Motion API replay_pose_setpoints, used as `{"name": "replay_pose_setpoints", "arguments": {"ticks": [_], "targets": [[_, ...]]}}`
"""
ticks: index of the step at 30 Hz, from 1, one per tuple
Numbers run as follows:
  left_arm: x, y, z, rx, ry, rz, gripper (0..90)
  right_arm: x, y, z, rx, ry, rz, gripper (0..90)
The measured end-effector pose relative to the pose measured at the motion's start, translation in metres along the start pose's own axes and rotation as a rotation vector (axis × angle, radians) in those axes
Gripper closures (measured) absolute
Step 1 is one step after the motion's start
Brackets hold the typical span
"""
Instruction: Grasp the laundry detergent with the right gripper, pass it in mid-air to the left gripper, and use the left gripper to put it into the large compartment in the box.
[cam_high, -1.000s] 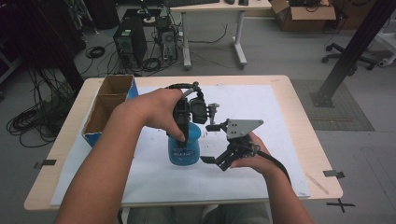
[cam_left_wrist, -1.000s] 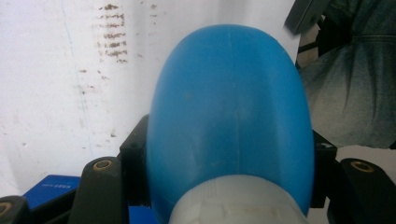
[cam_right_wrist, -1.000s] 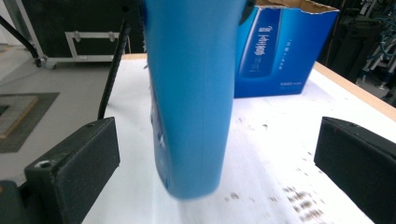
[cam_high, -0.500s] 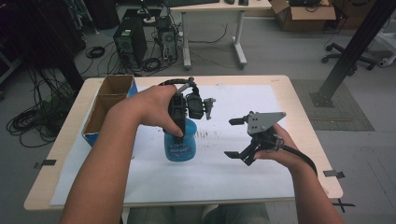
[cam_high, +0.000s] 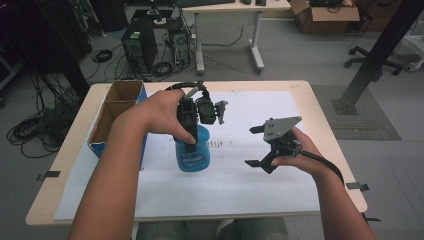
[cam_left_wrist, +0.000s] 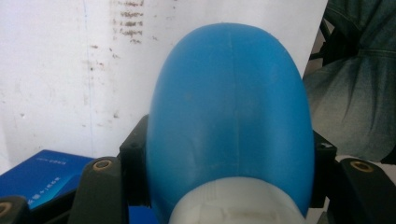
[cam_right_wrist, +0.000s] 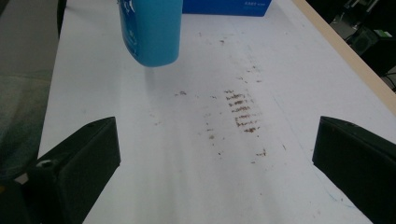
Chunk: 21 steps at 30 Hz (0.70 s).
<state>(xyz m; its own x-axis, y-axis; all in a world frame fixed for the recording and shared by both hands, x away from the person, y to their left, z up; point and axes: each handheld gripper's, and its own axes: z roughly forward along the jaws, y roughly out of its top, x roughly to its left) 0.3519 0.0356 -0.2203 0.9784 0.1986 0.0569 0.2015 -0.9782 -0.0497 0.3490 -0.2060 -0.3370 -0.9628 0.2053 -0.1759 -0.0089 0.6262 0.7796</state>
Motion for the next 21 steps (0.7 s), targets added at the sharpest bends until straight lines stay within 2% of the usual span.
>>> {"name": "replay_pose_setpoints", "arguments": {"ticks": [6,10,12,14,15,19,20,21], "targets": [[0.0,0.001,0.0,0.013,-0.001,-0.03,38.2,-0.004,-0.001,-0.003,0.021,-0.006,-0.005,1.1],[0.0,0.002,-0.005,-0.005,0.001,-0.103,38.2,-0.007,-0.002,-0.007,0.048,-0.015,-0.005,1.2],[0.003,0.001,-0.008,-0.022,-0.001,-0.173,38.1,-0.008,-0.003,-0.009,0.059,-0.017,-0.007,1.2],[0.005,-0.001,-0.01,-0.037,0.002,-0.226,38.1,-0.008,-0.003,-0.01,0.066,-0.018,-0.005,1.3],[0.005,-0.001,-0.01,-0.037,0.002,-0.226,38.1,-0.008,-0.003,-0.01,0.066,-0.018,-0.005,1.3],[0.006,-0.004,-0.016,-0.061,0.012,-0.302,38.2,-0.009,-0.003,-0.015,0.077,-0.022,-0.007,1.3],[0.006,-0.004,-0.016,-0.061,0.012,-0.302,38.1,-0.009,-0.003,-0.015,0.077,-0.022,-0.007,1.3],[0.007,-0.005,-0.017,-0.06,0.017,-0.326,38.2,-0.01,-0.003,-0.016,0.083,-0.03,-0.011,1.3]]}}
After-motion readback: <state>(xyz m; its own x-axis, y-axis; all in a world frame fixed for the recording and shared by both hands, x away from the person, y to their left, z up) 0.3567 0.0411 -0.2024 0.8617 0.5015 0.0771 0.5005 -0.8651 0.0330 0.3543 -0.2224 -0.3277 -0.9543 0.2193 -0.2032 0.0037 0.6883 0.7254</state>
